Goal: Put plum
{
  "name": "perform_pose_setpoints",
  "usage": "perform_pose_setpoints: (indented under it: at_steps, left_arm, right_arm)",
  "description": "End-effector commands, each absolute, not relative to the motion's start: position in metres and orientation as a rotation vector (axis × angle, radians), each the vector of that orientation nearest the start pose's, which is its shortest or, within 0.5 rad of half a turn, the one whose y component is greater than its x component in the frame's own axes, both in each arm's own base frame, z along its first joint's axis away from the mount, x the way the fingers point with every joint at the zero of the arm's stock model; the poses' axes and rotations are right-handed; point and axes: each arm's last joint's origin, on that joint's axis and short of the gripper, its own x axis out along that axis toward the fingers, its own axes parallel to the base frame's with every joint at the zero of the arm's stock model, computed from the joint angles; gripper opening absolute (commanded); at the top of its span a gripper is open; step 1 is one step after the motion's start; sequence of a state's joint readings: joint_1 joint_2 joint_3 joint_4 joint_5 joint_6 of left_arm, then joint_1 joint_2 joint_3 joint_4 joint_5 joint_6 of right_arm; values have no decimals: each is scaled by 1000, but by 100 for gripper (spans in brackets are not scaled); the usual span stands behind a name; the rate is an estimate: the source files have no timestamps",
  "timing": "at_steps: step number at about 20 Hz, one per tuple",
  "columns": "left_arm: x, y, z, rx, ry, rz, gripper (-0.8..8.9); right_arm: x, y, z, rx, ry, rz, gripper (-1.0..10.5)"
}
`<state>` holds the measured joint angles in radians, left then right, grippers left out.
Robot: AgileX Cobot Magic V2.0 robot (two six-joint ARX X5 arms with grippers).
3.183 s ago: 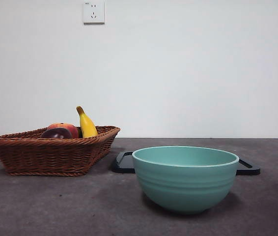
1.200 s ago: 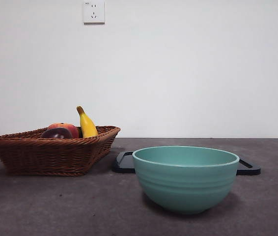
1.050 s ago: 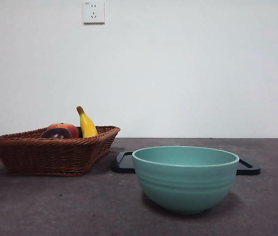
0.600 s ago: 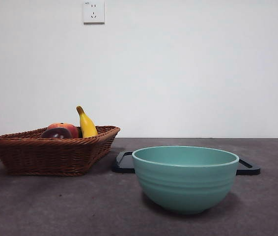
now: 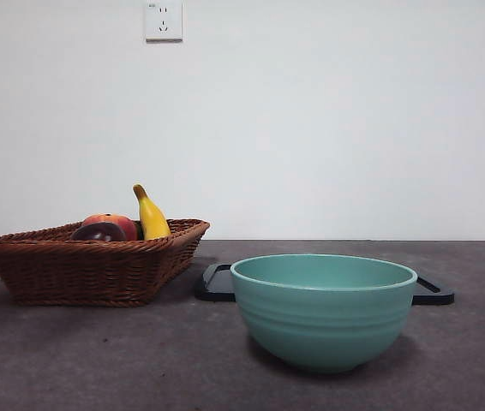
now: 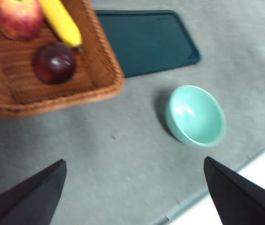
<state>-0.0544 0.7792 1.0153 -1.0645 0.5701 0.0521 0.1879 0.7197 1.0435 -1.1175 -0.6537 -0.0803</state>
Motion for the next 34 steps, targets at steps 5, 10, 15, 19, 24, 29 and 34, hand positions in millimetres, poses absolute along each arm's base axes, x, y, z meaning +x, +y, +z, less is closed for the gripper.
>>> perform_pose_setpoints:
  at_steps: [5, 10, 15, 19, 24, 29, 34]
  left_arm:
    - [169, -35, 332, -138, 799, -571, 468]
    - [216, -53, 311, -60, 818, -499, 467]
    - [256, -70, 287, -5, 806, -454, 467]
    - [279, -83, 264, 30, 823, -430, 466]
    - [300, -95, 235, 58, 854, -411, 466]
    - [314, -100, 212, 65, 880, -414, 466]
    - [321, -103, 198, 68, 909, -413, 466]
  right_arm:
    - [94, 36, 353, 112, 738, 831, 380]
    - [94, 36, 353, 113, 738, 830, 380]
    - [94, 36, 353, 129, 746, 824, 380]
    - [94, 36, 353, 135, 749, 821, 379]
    - [94, 36, 353, 137, 751, 820, 379]
    - [94, 36, 353, 146, 755, 816, 379]
    - [94, 36, 353, 147, 750, 815, 379]
